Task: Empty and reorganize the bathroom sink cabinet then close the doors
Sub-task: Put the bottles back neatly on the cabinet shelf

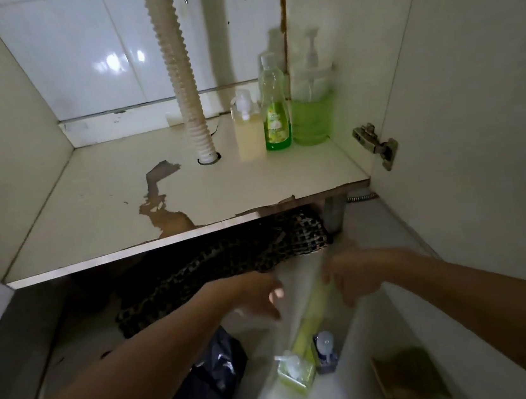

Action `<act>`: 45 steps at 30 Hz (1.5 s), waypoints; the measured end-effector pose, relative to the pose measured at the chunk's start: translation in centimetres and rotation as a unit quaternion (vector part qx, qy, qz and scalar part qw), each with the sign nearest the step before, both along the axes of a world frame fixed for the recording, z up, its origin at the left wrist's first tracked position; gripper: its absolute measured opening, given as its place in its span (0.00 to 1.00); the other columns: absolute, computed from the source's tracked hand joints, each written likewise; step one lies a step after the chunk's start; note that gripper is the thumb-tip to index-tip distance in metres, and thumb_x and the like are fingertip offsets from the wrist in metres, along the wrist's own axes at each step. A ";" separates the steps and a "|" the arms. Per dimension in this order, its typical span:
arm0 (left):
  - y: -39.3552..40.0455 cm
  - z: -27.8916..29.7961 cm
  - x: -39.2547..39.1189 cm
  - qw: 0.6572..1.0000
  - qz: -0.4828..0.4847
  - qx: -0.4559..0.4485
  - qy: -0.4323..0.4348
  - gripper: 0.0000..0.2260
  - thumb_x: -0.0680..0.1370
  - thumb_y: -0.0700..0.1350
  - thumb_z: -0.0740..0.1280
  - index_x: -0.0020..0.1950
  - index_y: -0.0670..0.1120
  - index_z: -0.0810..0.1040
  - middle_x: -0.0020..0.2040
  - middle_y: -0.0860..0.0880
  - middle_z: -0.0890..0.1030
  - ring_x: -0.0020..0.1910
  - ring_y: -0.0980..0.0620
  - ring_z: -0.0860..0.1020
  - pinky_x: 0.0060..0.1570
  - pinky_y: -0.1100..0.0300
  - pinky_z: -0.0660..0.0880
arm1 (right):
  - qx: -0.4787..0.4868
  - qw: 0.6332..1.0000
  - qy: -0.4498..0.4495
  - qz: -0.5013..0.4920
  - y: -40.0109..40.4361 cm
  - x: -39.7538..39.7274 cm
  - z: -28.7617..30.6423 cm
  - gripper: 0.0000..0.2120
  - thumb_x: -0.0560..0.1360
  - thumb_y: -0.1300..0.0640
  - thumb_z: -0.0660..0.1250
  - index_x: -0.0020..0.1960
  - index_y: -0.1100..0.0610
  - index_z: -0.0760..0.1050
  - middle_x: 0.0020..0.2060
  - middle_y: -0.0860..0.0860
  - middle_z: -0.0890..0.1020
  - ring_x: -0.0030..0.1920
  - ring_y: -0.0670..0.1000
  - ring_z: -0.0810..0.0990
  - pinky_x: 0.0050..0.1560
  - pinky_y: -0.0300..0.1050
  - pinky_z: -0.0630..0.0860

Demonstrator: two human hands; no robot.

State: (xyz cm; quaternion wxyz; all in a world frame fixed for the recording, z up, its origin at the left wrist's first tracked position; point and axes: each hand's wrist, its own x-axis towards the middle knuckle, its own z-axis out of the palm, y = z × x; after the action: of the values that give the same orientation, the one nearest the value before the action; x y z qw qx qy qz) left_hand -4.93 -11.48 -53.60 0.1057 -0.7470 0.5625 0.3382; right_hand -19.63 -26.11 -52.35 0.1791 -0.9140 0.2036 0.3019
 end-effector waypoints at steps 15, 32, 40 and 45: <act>4.6 -6.8 -5.2 0.990 -0.121 -0.064 -0.023 0.25 0.72 0.51 0.71 0.67 0.52 0.69 0.62 0.45 0.77 0.60 0.43 0.75 0.54 0.51 0.71 | -0.128 0.970 -0.041 0.203 6.0 -2.6 -7.0 0.22 0.75 0.62 0.65 0.67 0.54 0.65 0.58 0.57 0.73 0.55 0.61 0.77 0.49 0.53 0.74; 5.2 -6.5 -3.7 0.992 -0.040 -0.117 0.007 0.19 0.72 0.45 0.72 0.61 0.49 0.75 0.57 0.47 0.81 0.58 0.47 0.77 0.53 0.55 0.75 | -0.154 0.972 -0.035 0.173 6.1 -2.5 -7.1 0.15 0.73 0.51 0.66 0.57 0.57 0.74 0.53 0.56 0.79 0.53 0.58 0.79 0.51 0.50 0.75; 2.7 3.2 3.0 0.962 0.071 -0.264 0.015 0.17 0.67 0.49 0.76 0.55 0.49 0.81 0.52 0.51 0.82 0.52 0.53 0.79 0.52 0.60 0.73 | -0.102 0.993 -0.030 0.043 1.5 1.8 4.0 0.16 0.68 0.49 0.74 0.53 0.53 0.77 0.46 0.50 0.81 0.43 0.49 0.79 0.39 0.40 0.75; 1.7 10.3 8.1 0.880 0.200 -0.422 0.084 0.11 0.65 0.46 0.79 0.43 0.52 0.81 0.43 0.55 0.82 0.46 0.57 0.80 0.51 0.59 0.76 | -0.107 0.985 -0.138 -0.002 -1.2 5.4 13.5 0.13 0.66 0.48 0.75 0.43 0.51 0.72 0.40 0.45 0.75 0.41 0.47 0.75 0.36 0.40 0.71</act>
State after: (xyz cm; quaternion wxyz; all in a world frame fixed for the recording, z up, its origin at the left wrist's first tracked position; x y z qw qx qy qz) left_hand 3.13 -9.76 -43.31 -0.3374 -0.7862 0.4974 0.1438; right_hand -14.24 -27.36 -38.83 0.1071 -0.9603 0.2104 0.1488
